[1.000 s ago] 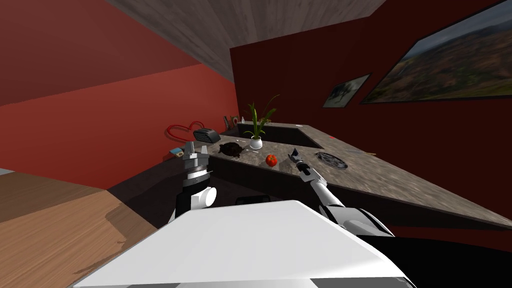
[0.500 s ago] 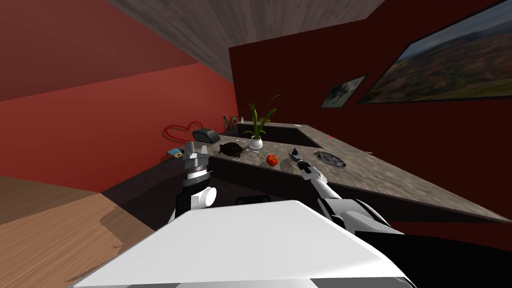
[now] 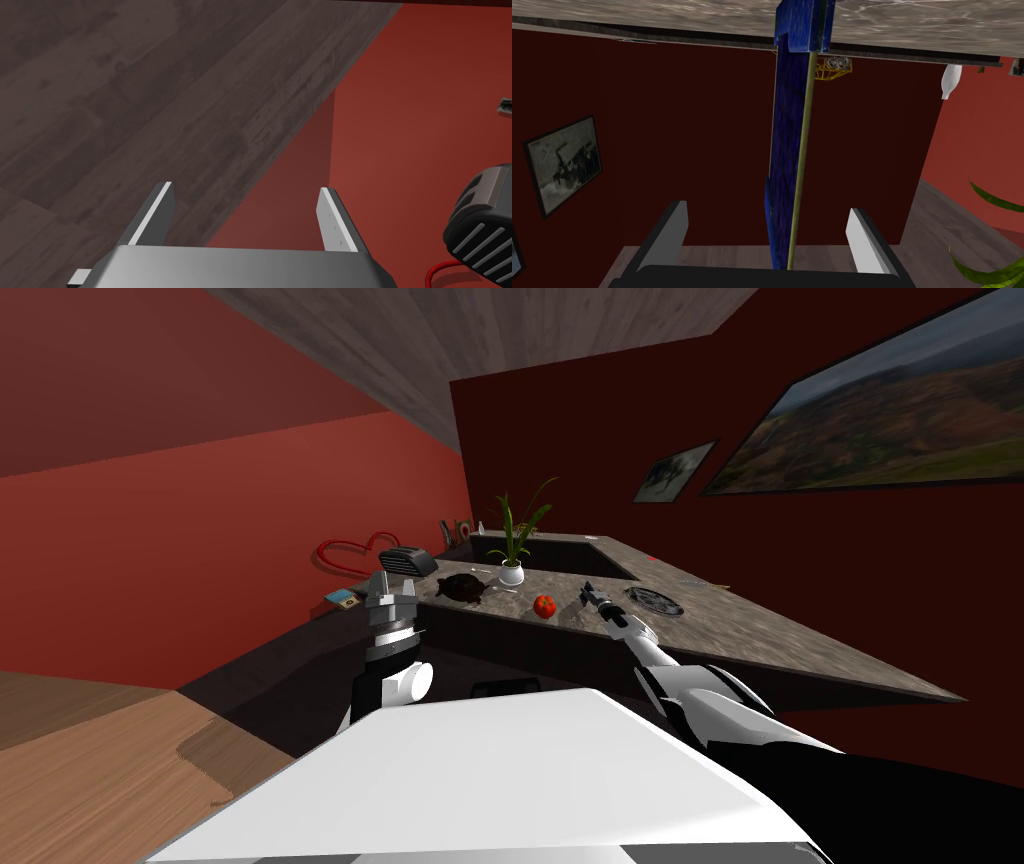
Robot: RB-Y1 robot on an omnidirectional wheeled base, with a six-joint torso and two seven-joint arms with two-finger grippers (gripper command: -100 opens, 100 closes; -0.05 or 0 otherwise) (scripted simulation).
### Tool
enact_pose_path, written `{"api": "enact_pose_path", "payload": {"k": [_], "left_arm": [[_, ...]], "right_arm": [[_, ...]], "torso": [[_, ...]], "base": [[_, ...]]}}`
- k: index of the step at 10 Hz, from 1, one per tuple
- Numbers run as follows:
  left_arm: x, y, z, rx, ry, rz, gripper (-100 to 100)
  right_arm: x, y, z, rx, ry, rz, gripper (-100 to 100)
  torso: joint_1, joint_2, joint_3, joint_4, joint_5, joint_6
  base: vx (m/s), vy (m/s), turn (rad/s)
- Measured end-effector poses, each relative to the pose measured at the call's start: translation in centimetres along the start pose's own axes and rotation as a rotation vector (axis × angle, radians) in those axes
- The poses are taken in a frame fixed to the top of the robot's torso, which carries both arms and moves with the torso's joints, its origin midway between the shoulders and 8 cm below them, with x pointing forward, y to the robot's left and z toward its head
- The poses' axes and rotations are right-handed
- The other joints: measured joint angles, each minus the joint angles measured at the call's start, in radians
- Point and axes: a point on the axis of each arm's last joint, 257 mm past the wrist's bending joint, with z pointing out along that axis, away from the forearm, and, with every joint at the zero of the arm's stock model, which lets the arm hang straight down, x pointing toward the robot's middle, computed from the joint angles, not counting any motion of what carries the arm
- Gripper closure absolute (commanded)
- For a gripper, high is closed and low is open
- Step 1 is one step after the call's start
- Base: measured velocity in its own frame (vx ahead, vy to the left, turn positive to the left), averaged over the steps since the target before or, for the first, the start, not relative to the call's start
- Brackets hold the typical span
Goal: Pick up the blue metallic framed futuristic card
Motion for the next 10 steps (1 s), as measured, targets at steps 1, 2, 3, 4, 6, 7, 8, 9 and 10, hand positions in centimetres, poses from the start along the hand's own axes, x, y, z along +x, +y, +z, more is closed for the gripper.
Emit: {"api": "enact_pose_path", "payload": {"k": [1, 2, 3, 4, 6, 7, 8, 9, 10], "left_arm": [[0.0, 0.0, 0.0, 0.000, 0.000, 0.000, 0], [0.0, 0.0, 0.0, 0.000, 0.000, 0.000, 0], [0.0, 0.0, 0.0, 0.000, 0.000, 0.000, 0], [0.0, 0.0, 0.0, 0.000, 0.000, 0.000, 0], [0.0, 0.0, 0.0, 0.000, 0.000, 0.000, 0], [0.0, 0.0, 0.0, 0.000, 0.000, 0.000, 0], [0.0, 0.0, 0.0, 0.000, 0.000, 0.000, 0], [0.0, 0.0, 0.0, 0.000, 0.000, 0.000, 0], [0.0, 0.0, 0.0, 0.000, 0.000, 0.000, 0]], "right_arm": [[0.2, -0.4, 0.1, 0.008, 0.003, 0.001, -100], [1.3, -1.4, -0.3, 0.024, 0.025, 0.003, -100], [0.0, -2.3, 0.3, 0.031, 0.005, -0.004, -100], [-0.1, -3.4, 0.0, 0.048, 0.008, -0.007, -100], [0.0, -3.4, 0.0, 0.048, 0.010, -0.007, 100], [0.0, -3.4, 0.0, 0.047, 0.009, -0.006, 100], [0.0, -3.6, 0.0, 0.051, 0.010, -0.006, 100], [0.0, -3.6, 0.0, 0.052, 0.011, -0.006, 100], [0.1, -3.6, 0.0, 0.051, 0.011, -0.006, 0]], "torso": [[-0.002, 0.000, 0.000, 0.000, 0.000, 0.000], [-0.004, -0.001, 0.000, 0.000, -0.001, 0.000], [-0.002, -0.001, 0.000, 0.000, 0.000, 0.000], [-0.001, 0.000, 0.000, 0.000, 0.000, 0.000], [-0.004, 0.000, 0.000, 0.000, -0.001, 0.001], [-0.006, 0.000, 0.000, 0.000, -0.001, 0.002], [-0.005, 0.000, 0.000, 0.000, -0.001, 0.000], [-0.005, 0.000, 0.000, 0.000, -0.001, 0.000], [-0.005, -0.001, 0.000, 0.000, -0.001, 0.000]], "base": [[0.002, 0.005, 0.017], [0.000, 0.045, -0.107], [-0.005, 0.063, -0.082], [-0.004, 0.026, -0.016], [0.000, 0.007, 0.015], [0.001, -0.002, -0.032], [0.000, 0.000, 0.000], [0.000, 0.000, 0.000], [0.000, 0.000, 0.000]]}}
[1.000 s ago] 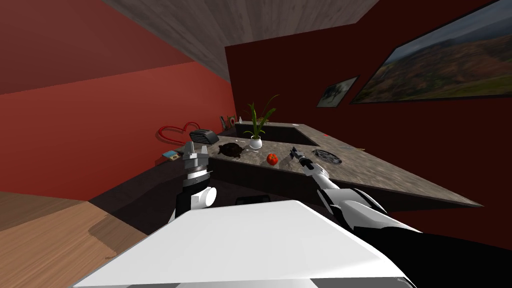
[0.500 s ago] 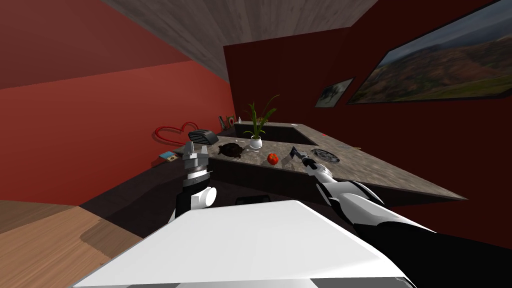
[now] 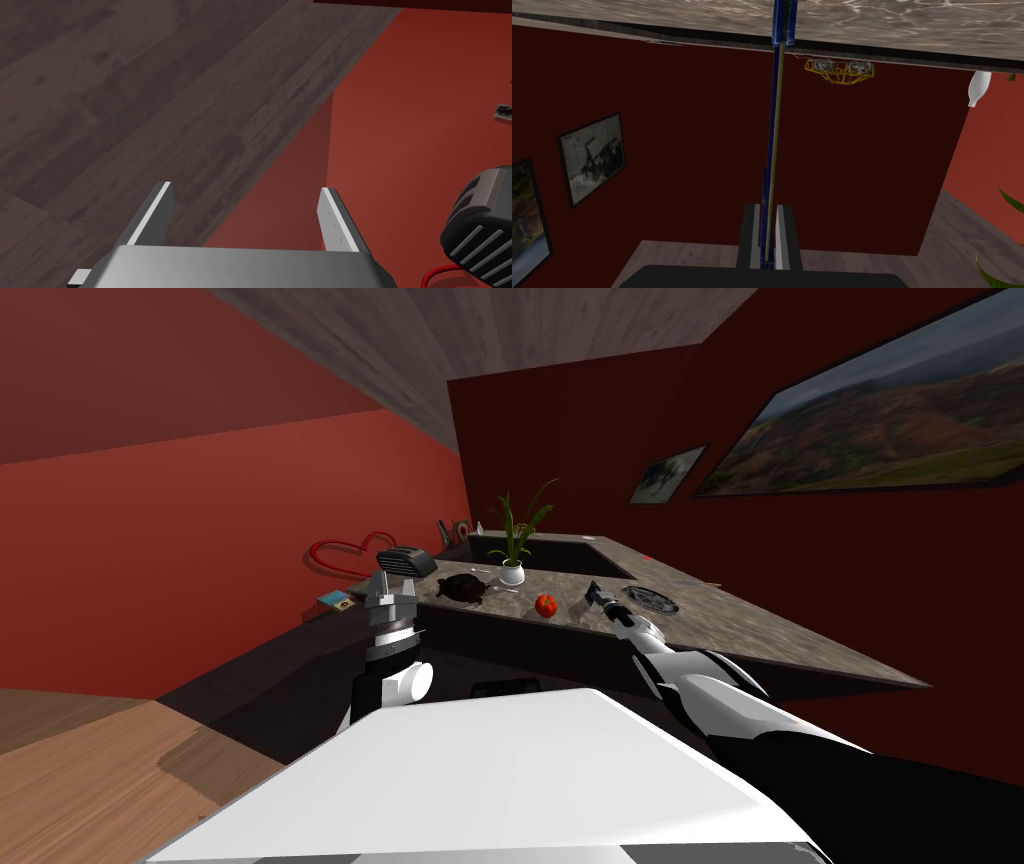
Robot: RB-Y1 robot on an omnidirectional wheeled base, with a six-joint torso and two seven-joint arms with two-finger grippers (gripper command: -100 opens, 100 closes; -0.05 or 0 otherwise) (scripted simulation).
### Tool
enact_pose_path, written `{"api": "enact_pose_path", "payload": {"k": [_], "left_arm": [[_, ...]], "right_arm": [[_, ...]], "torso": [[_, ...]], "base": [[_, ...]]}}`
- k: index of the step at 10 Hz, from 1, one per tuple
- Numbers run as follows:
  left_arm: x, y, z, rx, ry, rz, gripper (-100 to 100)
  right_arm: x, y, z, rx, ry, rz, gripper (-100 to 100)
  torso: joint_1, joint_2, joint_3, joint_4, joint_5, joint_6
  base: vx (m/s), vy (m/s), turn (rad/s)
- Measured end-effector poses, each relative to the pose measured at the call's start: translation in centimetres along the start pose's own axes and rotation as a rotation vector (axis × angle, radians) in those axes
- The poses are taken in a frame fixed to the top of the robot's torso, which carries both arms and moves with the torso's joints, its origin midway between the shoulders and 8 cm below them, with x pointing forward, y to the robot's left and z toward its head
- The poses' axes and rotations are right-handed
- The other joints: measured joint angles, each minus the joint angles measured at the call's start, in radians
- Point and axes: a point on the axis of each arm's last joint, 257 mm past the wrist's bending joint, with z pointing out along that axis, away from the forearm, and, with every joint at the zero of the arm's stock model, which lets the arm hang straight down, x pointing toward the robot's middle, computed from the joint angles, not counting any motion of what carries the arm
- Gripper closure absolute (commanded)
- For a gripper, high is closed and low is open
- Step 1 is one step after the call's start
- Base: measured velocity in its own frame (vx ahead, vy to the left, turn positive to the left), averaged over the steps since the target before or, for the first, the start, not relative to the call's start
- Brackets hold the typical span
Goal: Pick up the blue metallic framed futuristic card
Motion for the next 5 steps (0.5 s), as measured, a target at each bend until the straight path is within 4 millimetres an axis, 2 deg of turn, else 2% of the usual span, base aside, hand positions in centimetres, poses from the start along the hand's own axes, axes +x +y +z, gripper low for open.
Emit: {"api": "enact_pose_path", "payload": {"k": [1, 3, 5], "left_arm": [[0.0, 0.0, 0.0, 0.000, 0.000, 0.000, 0], [0.0, 0.0, 0.0, 0.000, 0.000, 0.000, 0], [0.0, 0.0, 0.0, 0.000, 0.000, 0.000, 0]], "right_arm": [[0.0, 0.0, 0.0, 0.000, 0.000, 0.000, 100], [2.1, 0.5, -1.1, 0.001, 0.034, 0.009, 100], [3.6, 2.2, -1.4, -0.003, 0.061, 0.024, 100]], "torso": [[0.000, 0.000, 0.000, 0.000, 0.000, 0.000], [-0.005, -0.003, -0.005, -0.007, -0.008, -0.003], [-0.006, -0.008, -0.011, -0.014, -0.017, -0.008]], "base": [[0.020, -0.069, 0.120], [0.012, -0.090, 0.096], [-0.009, -0.053, 0.036]]}}
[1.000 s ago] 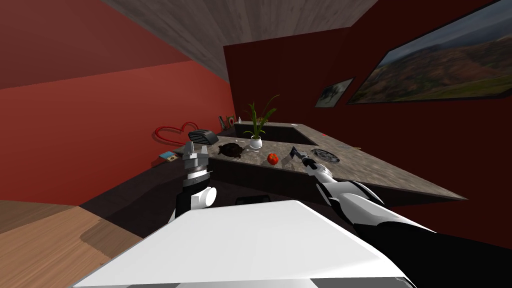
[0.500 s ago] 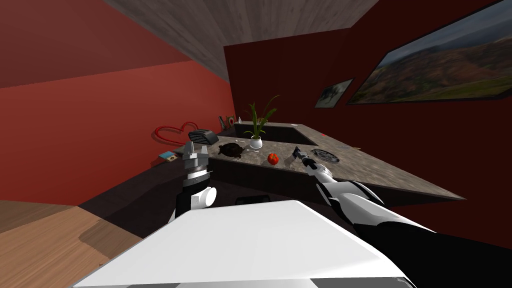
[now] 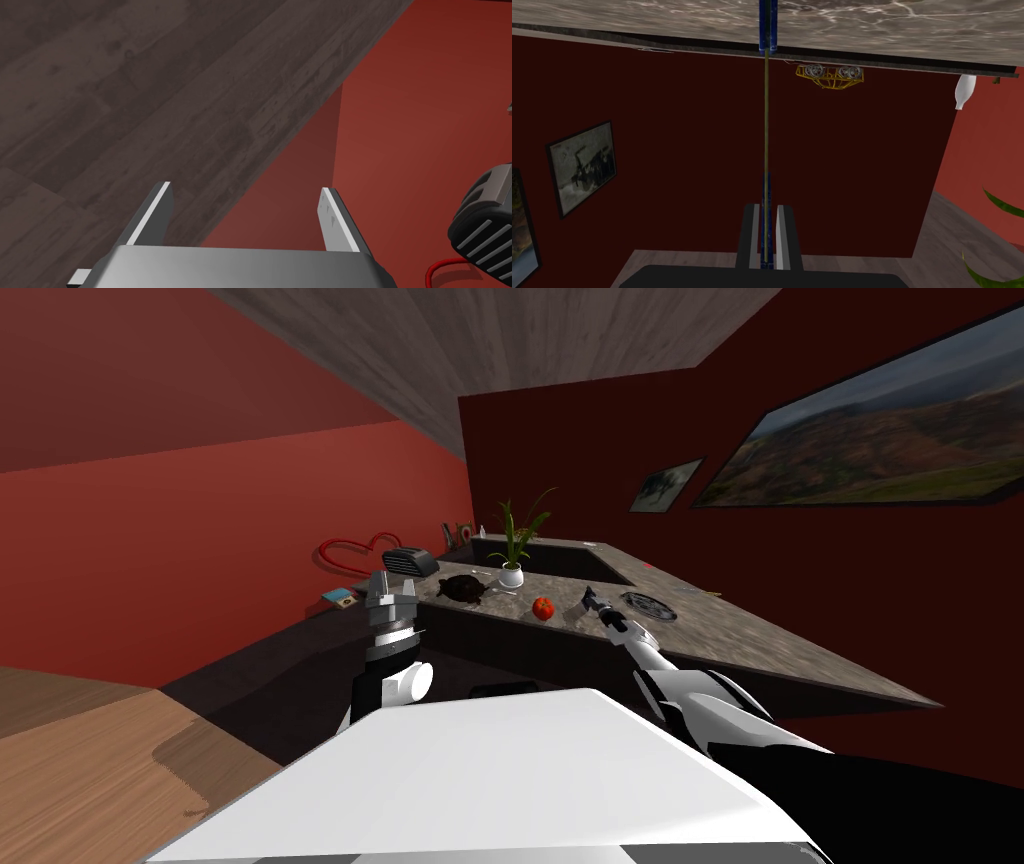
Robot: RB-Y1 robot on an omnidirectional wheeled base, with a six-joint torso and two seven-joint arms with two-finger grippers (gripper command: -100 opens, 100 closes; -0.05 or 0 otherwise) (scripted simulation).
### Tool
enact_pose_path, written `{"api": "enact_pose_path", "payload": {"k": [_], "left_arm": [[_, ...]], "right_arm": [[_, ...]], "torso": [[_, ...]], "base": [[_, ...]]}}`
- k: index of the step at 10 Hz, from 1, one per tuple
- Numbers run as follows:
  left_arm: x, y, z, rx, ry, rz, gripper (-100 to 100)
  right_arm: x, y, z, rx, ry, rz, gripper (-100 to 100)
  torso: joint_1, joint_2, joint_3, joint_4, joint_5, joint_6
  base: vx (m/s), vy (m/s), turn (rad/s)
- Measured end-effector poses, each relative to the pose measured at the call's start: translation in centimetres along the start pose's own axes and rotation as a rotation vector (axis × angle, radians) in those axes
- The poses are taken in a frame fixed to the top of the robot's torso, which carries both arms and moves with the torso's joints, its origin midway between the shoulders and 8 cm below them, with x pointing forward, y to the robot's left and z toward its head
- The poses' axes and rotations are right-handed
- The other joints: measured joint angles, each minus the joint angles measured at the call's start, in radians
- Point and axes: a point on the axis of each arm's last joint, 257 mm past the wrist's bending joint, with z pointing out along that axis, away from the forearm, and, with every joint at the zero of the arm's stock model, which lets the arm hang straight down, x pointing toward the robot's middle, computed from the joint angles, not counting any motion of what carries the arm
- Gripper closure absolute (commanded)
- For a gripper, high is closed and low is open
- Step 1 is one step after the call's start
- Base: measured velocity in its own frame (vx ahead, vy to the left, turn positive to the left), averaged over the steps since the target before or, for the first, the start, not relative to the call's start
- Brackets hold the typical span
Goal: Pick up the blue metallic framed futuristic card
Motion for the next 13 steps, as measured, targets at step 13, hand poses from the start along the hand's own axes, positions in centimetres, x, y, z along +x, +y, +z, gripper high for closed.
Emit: {"api": "enact_pose_path", "payload": {"k": [13], "left_arm": [[0.0, 0.0, 0.0, 0.000, 0.000, 0.000, 0]], "right_arm": [[4.3, 3.5, -4.1, 0.003, 0.052, 0.014, 100]], "torso": [[-0.013, -0.011, -0.014, -0.016, -0.019, 0.004]], "base": [[0.002, -0.034, 0.042]]}}
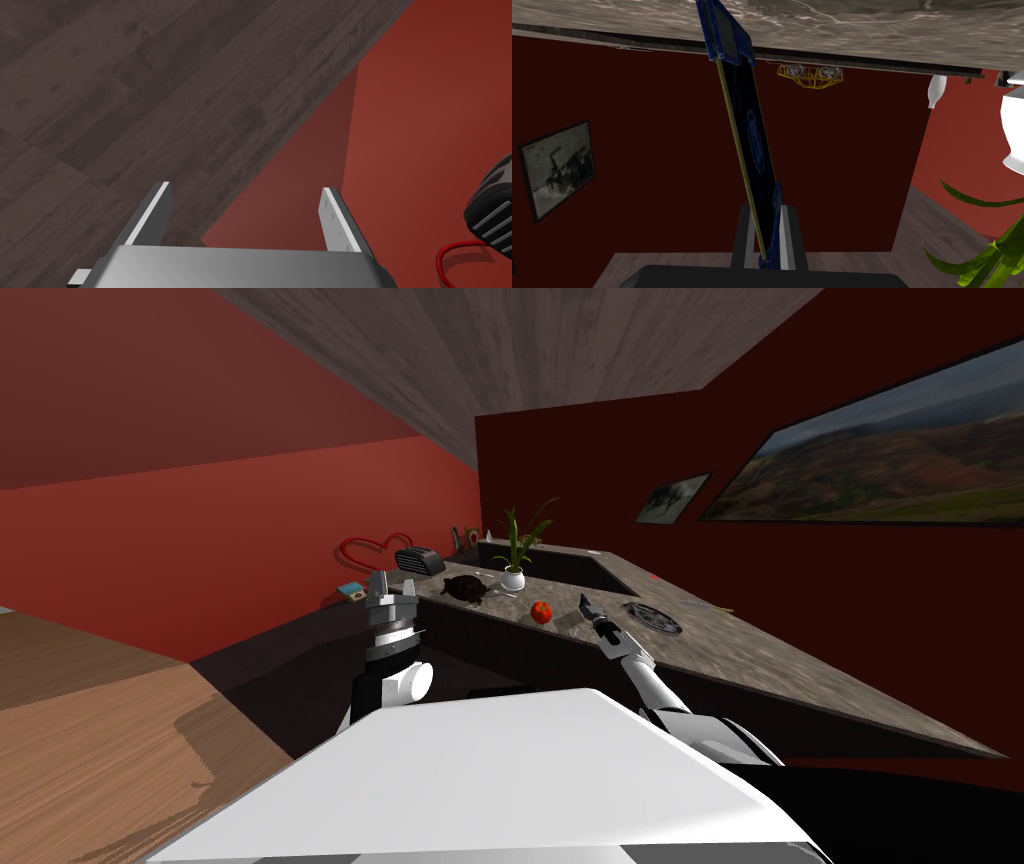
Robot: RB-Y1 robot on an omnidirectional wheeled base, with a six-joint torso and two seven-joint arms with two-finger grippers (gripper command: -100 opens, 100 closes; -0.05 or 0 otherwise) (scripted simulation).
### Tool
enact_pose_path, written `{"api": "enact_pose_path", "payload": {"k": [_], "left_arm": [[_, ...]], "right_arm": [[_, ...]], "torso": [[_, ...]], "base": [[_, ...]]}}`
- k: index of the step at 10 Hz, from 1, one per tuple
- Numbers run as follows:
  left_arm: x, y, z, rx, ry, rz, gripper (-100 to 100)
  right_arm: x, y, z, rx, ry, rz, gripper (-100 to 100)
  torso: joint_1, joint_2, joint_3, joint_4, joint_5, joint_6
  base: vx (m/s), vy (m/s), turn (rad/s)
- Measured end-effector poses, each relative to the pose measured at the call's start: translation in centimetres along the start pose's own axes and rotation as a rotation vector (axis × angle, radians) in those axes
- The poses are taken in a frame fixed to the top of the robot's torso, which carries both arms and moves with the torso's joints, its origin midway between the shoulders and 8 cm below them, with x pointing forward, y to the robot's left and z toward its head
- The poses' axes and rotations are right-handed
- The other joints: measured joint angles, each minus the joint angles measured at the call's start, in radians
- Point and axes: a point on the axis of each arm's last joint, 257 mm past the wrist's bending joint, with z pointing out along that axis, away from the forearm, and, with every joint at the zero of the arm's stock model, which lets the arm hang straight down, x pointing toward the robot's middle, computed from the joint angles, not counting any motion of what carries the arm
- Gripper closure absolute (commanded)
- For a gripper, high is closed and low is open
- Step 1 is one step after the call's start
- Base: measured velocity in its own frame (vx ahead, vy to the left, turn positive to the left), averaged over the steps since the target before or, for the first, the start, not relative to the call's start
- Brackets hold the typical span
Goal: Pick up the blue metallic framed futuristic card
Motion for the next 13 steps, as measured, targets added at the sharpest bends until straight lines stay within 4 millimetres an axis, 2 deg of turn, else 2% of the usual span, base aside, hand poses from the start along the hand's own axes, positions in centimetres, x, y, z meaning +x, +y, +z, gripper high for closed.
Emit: {"api": "enact_pose_path", "payload": {"k": [2, 4, 5, 7, 9, 10, 12, 13], "left_arm": [[0.0, 0.0, 0.0, 0.000, 0.000, 0.000, 0], [0.0, 0.0, 0.0, 0.000, 0.000, 0.000, 0], [0.0, 0.0, 0.0, 0.000, 0.000, 0.000, 0], [0.0, 0.0, 0.0, 0.000, 0.000, 0.000, 0], [0.0, 0.0, 0.0, 0.000, 0.000, 0.000, 0], [0.0, 0.0, 0.0, 0.000, 0.000, 0.000, 0], [0.0, 0.0, 0.0, 0.000, 0.000, 0.000, 0], [0.0, 0.0, 0.0, 0.000, 0.000, 0.000, 0]], "right_arm": [[-1.6, 0.7, 0.2, -0.014, -0.028, -0.005, 100], [0.2, 0.3, -1.1, 0.020, 0.002, 0.005, 100], [0.1, 0.4, -1.5, 0.022, -0.002, 0.004, 100], [-1.5, 0.9, -1.6, 0.009, -0.033, -0.002, 100], [-0.5, 0.5, -3.1, 0.046, -0.016, 0.004, 100], [-1.4, 0.8, -3.3, 0.045, -0.031, 0.002, 100], [-0.5, -0.2, -5.0, 0.093, -0.017, 0.007, 100], [-1.0, -0.2, -5.2, 0.094, -0.029, 0.003, 100]], "torso": [[0.003, 0.000, 0.001, 0.001, 0.000, -0.001], [-0.002, 0.000, 0.000, 0.000, -0.002, 0.001], [-0.002, 0.001, 0.001, 0.001, -0.001, 0.002], [0.001, 0.001, 0.001, 0.001, 0.000, 0.001], [-0.004, 0.001, 0.001, 0.001, -0.002, 0.002], [-0.002, 0.001, 0.001, 0.001, -0.001, 0.001], [-0.004, 0.002, 0.001, 0.001, -0.003, 0.003], [-0.003, 0.002, 0.001, 0.001, -0.002, 0.002]], "base": [[0.006, -0.019, 0.065], [-0.001, -0.049, 0.042], [-0.007, -0.019, -0.032], [0.004, -0.028, 0.069], [-0.002, -0.049, 0.028], [-0.001, -0.052, 0.104], [-0.004, -0.047, 0.040], [-0.002, -0.015, -0.015]]}}
